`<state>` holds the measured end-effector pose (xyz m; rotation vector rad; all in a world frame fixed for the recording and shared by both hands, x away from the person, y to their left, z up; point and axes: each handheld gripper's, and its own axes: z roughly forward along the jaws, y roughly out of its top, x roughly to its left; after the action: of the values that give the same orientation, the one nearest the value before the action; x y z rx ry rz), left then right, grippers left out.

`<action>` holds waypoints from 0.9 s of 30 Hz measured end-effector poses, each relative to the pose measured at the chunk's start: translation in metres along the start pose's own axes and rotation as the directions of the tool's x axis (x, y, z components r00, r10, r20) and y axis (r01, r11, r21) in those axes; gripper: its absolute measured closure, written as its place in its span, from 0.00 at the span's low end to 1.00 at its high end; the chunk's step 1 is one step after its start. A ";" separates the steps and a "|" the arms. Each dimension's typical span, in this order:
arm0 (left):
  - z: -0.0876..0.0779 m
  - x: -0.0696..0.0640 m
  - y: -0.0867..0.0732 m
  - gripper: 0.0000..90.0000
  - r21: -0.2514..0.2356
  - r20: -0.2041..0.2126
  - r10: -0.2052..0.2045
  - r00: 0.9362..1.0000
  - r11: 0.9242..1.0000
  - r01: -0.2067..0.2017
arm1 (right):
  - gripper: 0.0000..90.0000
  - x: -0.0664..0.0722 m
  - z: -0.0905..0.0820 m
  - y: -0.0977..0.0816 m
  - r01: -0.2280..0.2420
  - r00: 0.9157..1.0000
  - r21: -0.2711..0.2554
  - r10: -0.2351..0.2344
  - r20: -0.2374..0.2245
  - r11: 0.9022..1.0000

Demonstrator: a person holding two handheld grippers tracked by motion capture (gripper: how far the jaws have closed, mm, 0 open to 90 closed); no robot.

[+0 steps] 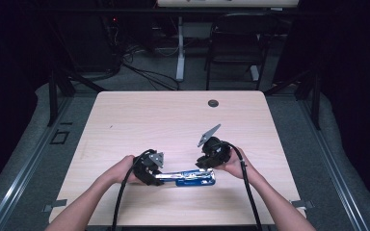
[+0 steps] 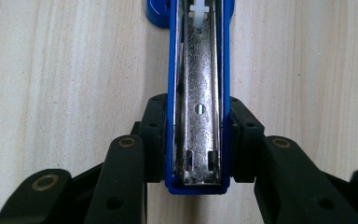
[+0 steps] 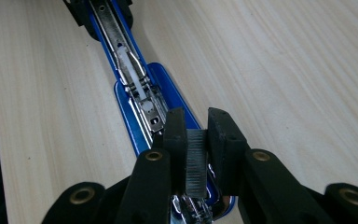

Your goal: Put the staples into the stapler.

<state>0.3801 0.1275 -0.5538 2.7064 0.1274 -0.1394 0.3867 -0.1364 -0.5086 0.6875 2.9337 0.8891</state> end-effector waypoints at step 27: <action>0.000 0.002 -0.001 0.72 -0.011 0.007 -0.002 1.000 1.000 0.002 | 0.87 -0.004 0.007 -0.008 0.056 0.997 0.032 -0.054 -0.051 0.998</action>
<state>0.3815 0.1284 -0.5547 2.6942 0.1290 -0.1480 0.3876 -0.1400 -0.5194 0.5909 3.0021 0.8668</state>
